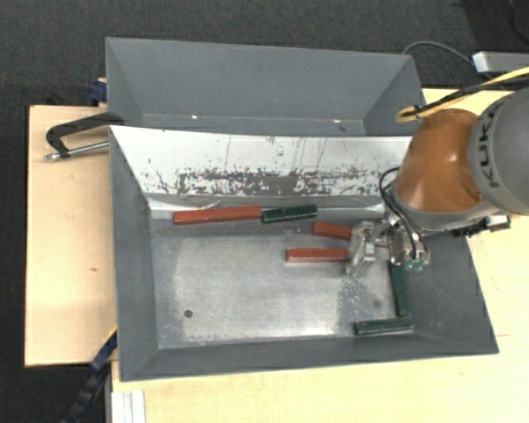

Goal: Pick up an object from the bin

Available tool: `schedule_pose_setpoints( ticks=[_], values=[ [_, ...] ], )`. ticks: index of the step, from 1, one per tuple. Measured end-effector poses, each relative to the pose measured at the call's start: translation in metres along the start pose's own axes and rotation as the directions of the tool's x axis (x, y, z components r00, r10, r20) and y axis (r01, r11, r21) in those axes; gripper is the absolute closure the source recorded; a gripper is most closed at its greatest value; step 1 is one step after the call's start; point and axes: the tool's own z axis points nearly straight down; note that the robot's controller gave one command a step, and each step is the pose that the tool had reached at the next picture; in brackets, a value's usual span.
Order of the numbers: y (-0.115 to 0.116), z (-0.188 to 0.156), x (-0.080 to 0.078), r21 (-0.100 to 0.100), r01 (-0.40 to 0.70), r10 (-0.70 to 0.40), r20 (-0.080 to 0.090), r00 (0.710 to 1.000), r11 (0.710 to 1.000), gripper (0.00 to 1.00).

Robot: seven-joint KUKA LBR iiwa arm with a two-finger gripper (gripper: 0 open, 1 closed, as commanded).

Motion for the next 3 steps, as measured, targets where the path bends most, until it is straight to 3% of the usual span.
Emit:
schedule_pose_setpoints(
  ticks=[1,2,3],
  values=[
    [0.000,0.000,0.000,0.000,0.000,0.000,0.000,1.000,1.000,1.00],
    [-0.008,-0.047,0.013,-0.001,0.032,-0.032,-0.013,0.999,1.000,1.00],
    [-0.017,-0.189,-0.009,0.000,0.038,-0.038,0.004,0.999,0.999,0.00]
  ],
)
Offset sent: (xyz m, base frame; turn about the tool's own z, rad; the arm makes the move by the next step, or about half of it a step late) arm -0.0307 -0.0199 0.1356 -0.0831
